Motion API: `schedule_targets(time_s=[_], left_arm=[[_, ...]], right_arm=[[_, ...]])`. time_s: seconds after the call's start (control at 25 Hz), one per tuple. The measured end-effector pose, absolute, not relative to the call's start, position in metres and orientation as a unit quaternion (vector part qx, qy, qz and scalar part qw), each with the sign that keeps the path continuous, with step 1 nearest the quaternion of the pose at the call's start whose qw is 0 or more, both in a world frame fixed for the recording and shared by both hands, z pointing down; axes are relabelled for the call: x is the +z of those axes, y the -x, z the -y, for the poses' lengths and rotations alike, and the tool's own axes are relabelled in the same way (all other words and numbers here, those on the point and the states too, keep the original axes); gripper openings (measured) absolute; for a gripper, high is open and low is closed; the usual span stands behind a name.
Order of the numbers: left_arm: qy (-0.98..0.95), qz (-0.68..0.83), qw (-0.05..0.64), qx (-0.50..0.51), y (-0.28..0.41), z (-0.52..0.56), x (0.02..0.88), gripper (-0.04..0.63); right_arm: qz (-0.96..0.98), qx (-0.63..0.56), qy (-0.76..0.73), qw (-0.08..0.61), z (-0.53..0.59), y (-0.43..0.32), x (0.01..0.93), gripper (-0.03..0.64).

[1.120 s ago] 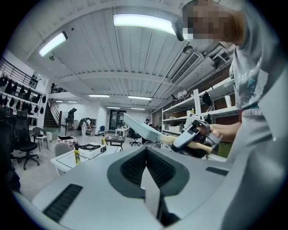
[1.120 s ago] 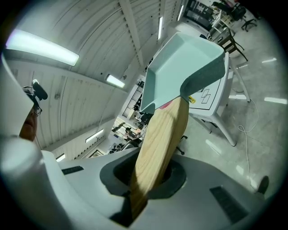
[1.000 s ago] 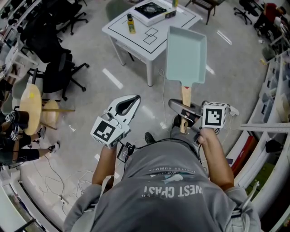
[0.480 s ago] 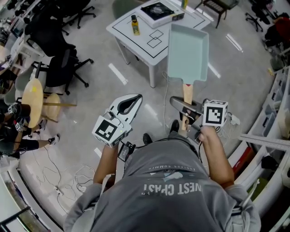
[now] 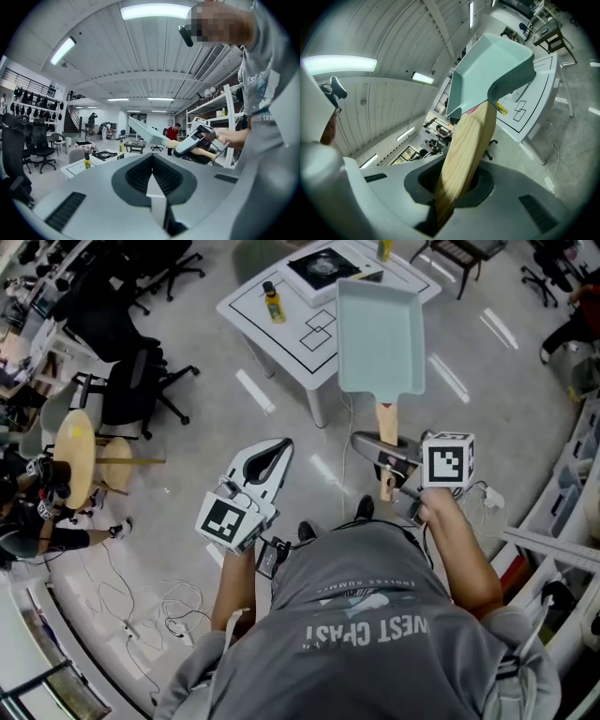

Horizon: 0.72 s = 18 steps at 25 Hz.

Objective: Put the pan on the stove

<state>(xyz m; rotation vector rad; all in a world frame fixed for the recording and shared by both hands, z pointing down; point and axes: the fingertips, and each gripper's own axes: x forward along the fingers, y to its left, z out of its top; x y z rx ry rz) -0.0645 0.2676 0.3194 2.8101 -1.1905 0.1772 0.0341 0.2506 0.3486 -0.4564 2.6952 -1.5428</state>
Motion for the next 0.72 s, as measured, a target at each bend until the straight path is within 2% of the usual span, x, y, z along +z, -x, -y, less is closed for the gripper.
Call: schedule_targets(time_s=[0.72], left_arm=[[-0.892, 0.444, 0.059, 0.066, -0.004, -0.217, 0.326, -0.002]], right_arm=[[-0.856, -0.511, 0.073, -0.011, -0.181, -0.085, 0.355, 0.032]])
